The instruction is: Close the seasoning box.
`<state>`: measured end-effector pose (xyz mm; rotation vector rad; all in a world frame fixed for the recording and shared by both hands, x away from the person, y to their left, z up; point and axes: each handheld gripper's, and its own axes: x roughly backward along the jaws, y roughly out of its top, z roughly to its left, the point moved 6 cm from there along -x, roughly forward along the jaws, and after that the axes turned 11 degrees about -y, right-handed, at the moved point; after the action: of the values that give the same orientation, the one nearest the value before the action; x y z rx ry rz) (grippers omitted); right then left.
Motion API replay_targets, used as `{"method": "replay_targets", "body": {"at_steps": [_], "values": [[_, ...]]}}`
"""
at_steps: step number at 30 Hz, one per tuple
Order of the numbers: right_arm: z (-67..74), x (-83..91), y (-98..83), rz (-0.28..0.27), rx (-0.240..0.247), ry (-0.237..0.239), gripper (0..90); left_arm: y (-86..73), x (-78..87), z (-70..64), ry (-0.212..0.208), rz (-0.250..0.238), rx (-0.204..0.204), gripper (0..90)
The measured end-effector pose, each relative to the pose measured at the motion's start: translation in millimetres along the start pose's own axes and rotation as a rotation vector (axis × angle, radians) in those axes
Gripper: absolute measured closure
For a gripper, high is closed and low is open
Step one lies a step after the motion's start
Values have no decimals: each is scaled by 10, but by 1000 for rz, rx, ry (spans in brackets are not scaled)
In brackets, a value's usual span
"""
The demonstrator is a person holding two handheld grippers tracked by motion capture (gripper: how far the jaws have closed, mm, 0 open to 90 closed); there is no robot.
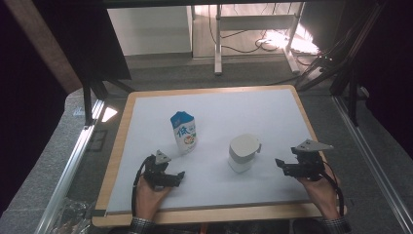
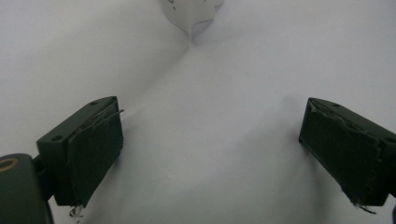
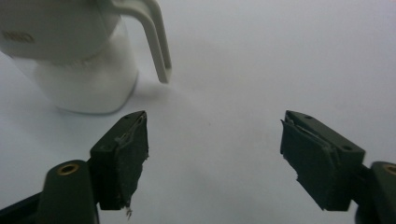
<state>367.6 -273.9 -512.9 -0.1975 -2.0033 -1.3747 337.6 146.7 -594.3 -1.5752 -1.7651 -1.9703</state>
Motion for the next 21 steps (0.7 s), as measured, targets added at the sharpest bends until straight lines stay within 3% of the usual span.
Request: {"method": "replay_targets", "body": {"at_steps": [10,17,21], "values": [[31,-158,-206,50,-17,-12,119,0,0,0,0,0,0,60],[63,-310,-353,80,-32,10,94,0,0,0,0,-1,0,60],[86,-400,-426,86,-27,-2,73,0,0,-1,0,-1,0,60]]}}
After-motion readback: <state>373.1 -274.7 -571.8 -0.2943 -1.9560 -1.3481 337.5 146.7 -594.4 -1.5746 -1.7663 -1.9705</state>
